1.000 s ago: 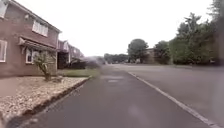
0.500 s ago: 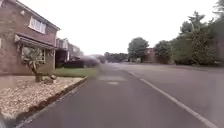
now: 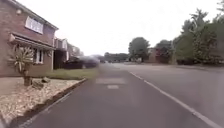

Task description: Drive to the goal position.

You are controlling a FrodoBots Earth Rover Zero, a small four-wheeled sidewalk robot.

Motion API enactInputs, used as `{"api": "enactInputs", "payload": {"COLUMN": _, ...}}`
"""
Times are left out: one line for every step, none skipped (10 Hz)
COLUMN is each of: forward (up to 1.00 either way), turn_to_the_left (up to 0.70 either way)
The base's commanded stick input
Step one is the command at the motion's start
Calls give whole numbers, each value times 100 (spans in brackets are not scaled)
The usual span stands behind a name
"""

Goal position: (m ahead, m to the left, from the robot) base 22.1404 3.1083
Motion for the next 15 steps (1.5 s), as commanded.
{"api": "enactInputs", "payload": {"forward": 100, "turn_to_the_left": 0}}
{"api": "enactInputs", "payload": {"forward": 100, "turn_to_the_left": 0}}
{"api": "enactInputs", "payload": {"forward": 100, "turn_to_the_left": 0}}
{"api": "enactInputs", "payload": {"forward": 100, "turn_to_the_left": 0}}
{"api": "enactInputs", "payload": {"forward": 100, "turn_to_the_left": 0}}
{"api": "enactInputs", "payload": {"forward": 100, "turn_to_the_left": 0}}
{"api": "enactInputs", "payload": {"forward": 100, "turn_to_the_left": 0}}
{"api": "enactInputs", "payload": {"forward": 100, "turn_to_the_left": 0}}
{"api": "enactInputs", "payload": {"forward": 100, "turn_to_the_left": 0}}
{"api": "enactInputs", "payload": {"forward": 100, "turn_to_the_left": 0}}
{"api": "enactInputs", "payload": {"forward": 100, "turn_to_the_left": 0}}
{"api": "enactInputs", "payload": {"forward": 100, "turn_to_the_left": 0}}
{"api": "enactInputs", "payload": {"forward": 100, "turn_to_the_left": 0}}
{"api": "enactInputs", "payload": {"forward": 100, "turn_to_the_left": 0}}
{"api": "enactInputs", "payload": {"forward": 100, "turn_to_the_left": 0}}
